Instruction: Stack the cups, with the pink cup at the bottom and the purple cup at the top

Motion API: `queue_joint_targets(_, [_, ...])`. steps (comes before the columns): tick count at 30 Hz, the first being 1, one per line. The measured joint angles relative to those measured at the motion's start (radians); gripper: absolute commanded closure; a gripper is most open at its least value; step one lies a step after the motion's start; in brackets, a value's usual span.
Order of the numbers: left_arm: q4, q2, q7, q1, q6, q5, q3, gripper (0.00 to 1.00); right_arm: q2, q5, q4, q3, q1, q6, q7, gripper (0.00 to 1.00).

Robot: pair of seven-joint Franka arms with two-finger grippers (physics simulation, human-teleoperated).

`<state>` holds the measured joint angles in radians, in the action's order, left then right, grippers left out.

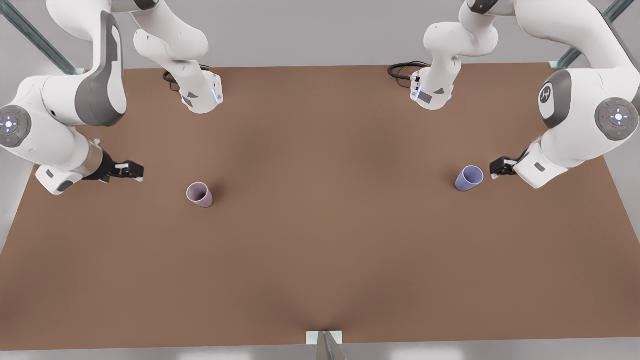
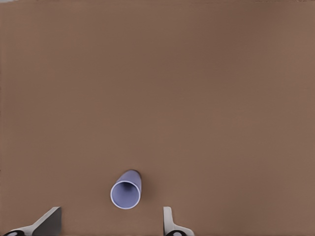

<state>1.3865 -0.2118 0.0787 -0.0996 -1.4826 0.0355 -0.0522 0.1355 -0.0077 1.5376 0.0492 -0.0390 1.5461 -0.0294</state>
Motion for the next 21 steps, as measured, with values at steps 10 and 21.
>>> queue_joint_targets(10, [0.013,-0.015,0.026,0.004,0.003,0.001,-0.007,0.0,-0.02,0.003,0.282,0.0,0.019,0.175,-0.021,0.0])
queue_joint_targets(21, [0.019,-0.039,0.043,0.008,0.011,-0.002,-0.01,0.0,0.082,0.036,0.45,-0.009,0.025,0.51,-0.062,0.0])
